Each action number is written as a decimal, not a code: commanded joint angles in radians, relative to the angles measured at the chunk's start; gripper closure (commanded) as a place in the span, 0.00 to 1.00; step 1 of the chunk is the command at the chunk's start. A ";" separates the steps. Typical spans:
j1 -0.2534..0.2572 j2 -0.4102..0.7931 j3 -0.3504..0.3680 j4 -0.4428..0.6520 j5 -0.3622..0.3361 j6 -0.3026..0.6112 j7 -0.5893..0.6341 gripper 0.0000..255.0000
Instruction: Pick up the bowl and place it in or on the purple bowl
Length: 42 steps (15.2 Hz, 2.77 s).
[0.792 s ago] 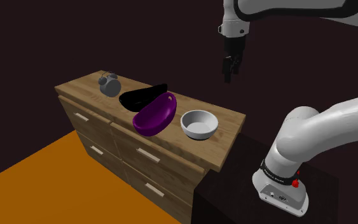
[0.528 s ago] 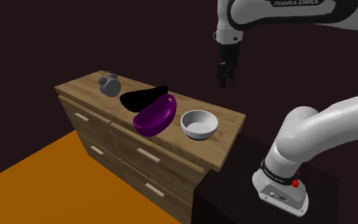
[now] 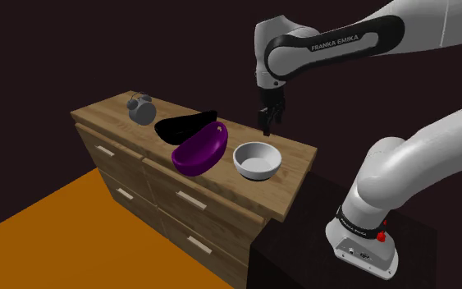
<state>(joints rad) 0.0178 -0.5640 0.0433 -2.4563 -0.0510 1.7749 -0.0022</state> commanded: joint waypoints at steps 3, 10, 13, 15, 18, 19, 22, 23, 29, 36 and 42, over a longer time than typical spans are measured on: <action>0.007 0.106 0.032 -0.029 0.001 0.130 0.052 0.00; 0.009 0.351 0.079 -0.017 -0.027 0.346 0.149 0.00; 0.009 0.468 0.094 0.011 -0.054 0.427 0.198 0.00; 0.011 0.541 0.100 0.035 -0.075 0.471 0.229 0.00; 0.009 0.566 0.097 0.016 -0.085 0.514 0.235 0.00; 0.008 0.575 0.096 0.011 -0.089 0.528 0.238 0.00; 0.006 0.603 0.094 -0.005 -0.101 0.571 0.246 0.00; 0.005 0.608 0.093 -0.008 -0.103 0.579 0.248 0.00; 0.005 0.608 0.093 -0.008 -0.103 0.579 0.248 0.00; 0.005 0.608 0.093 -0.008 -0.103 0.579 0.247 1.00; 0.006 0.585 0.094 -0.003 -0.095 0.551 0.239 1.00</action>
<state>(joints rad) 0.0232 0.0290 0.1367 -2.4628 -0.1485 2.3367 0.2401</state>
